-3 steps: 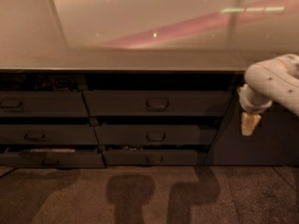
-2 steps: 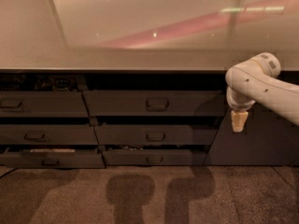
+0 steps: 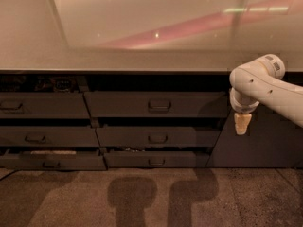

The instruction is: Open top drawer

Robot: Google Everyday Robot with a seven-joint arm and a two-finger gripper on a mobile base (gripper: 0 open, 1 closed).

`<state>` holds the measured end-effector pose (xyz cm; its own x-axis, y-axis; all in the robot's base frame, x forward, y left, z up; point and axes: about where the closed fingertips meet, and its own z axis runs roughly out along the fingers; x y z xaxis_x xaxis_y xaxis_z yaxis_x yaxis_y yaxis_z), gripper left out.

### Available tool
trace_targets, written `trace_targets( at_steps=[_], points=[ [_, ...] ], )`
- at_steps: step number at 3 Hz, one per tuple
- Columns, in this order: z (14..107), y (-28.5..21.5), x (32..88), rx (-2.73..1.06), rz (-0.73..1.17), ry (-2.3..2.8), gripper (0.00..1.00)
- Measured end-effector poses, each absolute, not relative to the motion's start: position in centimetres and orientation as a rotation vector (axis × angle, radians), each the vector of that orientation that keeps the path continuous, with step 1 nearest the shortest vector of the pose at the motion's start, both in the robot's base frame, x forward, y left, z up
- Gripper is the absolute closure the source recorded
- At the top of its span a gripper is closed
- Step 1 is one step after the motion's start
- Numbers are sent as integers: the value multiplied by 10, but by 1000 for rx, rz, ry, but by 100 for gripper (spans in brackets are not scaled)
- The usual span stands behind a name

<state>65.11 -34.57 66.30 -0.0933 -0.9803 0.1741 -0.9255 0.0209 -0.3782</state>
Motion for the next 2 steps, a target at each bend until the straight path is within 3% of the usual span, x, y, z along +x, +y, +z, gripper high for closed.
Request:
trace_targets(
  at_steps=[2],
  points=[
    [643,-310,652,-2186,-374,1947,0]
  ],
)
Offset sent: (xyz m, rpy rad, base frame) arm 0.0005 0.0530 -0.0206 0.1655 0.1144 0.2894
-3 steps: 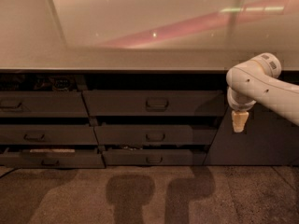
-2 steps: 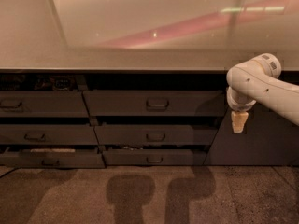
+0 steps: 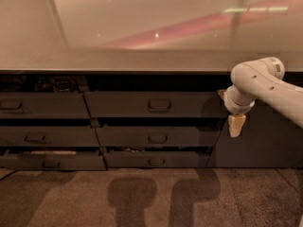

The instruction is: Open top drawer

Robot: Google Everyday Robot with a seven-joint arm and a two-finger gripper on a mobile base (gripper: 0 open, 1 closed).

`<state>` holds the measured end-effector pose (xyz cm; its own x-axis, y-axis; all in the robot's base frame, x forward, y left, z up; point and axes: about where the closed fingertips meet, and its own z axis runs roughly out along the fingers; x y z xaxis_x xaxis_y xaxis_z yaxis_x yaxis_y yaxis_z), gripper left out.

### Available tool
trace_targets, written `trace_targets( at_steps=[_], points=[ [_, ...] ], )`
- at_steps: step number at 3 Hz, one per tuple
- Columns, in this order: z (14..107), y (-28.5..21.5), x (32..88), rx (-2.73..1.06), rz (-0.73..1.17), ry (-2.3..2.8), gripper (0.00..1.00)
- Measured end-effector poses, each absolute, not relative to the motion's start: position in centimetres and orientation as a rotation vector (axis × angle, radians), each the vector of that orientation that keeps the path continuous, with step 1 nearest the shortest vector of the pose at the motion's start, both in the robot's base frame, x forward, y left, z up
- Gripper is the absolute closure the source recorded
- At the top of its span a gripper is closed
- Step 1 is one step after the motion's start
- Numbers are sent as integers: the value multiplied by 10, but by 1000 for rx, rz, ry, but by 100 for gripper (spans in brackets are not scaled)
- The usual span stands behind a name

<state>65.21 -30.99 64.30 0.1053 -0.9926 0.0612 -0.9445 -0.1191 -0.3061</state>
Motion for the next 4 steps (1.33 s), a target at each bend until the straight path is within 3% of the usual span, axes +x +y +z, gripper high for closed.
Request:
trace_targets(
  at_steps=[3,4],
  points=[
    [646,-312,679,-2213,-354,1995,0],
    [644,-312,678,-2215,-352,1995,19]
  ],
)
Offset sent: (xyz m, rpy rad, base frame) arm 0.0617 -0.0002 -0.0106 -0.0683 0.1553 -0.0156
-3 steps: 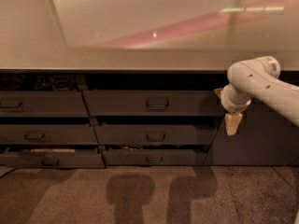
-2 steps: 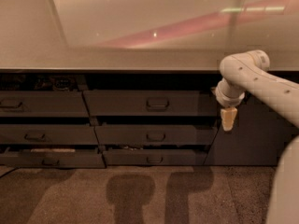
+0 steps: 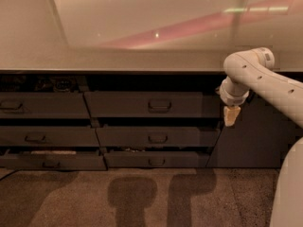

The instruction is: Open top drawer

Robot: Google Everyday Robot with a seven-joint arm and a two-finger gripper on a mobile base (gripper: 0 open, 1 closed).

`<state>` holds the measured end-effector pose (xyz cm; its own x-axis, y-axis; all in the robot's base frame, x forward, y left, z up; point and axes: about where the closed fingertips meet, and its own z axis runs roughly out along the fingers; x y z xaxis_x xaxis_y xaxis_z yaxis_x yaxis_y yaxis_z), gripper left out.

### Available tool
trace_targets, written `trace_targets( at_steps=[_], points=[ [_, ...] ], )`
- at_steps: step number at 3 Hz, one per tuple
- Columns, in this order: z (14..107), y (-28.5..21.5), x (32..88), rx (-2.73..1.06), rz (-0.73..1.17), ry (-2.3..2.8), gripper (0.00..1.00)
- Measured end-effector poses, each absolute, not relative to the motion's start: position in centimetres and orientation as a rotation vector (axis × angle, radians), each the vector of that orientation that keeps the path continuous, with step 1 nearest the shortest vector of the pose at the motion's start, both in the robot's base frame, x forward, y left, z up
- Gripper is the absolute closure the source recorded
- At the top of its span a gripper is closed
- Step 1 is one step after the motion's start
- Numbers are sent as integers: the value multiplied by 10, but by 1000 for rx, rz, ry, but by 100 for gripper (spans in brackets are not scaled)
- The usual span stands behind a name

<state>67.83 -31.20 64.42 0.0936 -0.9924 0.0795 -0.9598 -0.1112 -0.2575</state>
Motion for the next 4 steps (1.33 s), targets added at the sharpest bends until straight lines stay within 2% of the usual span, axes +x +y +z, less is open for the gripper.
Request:
trace_targets(
  at_steps=[3,4],
  points=[
    [644,-312,678,-2216,-351,1995,88],
    [644,-312,678,-2216,-351,1995,100]
  ],
)
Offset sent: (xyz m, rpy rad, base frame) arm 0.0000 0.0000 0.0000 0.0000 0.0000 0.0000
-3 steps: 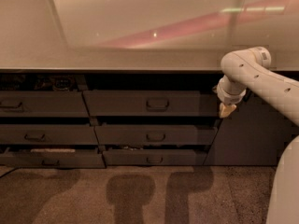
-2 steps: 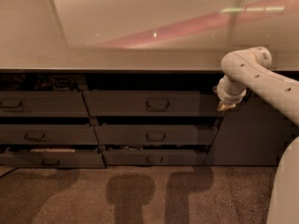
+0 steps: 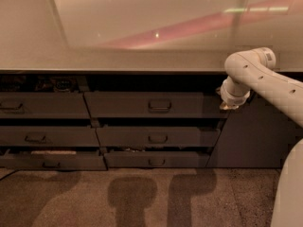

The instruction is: Open top drawer

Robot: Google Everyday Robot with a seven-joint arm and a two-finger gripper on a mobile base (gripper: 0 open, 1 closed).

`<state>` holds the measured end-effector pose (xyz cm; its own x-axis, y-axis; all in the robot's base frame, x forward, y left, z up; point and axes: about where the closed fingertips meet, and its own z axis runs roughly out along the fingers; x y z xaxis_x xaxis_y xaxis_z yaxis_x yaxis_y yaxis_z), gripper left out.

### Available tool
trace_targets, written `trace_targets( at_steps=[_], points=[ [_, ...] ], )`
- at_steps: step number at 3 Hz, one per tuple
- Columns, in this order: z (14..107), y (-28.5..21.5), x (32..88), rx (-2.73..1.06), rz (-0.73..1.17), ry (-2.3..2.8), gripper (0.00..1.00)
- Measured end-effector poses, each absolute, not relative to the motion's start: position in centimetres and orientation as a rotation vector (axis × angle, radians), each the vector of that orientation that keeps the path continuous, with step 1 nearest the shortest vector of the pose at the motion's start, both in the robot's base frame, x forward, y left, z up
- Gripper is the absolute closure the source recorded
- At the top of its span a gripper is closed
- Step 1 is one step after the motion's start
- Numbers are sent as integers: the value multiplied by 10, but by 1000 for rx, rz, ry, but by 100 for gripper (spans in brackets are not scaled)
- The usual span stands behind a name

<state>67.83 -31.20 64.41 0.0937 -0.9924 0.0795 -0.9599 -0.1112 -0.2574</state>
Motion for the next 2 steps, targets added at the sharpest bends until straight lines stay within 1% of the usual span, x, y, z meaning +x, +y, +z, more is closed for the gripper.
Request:
trace_targets(
  at_steps=[2],
  points=[
    [652,-314,675,-2209,-373,1987,100]
  ],
)
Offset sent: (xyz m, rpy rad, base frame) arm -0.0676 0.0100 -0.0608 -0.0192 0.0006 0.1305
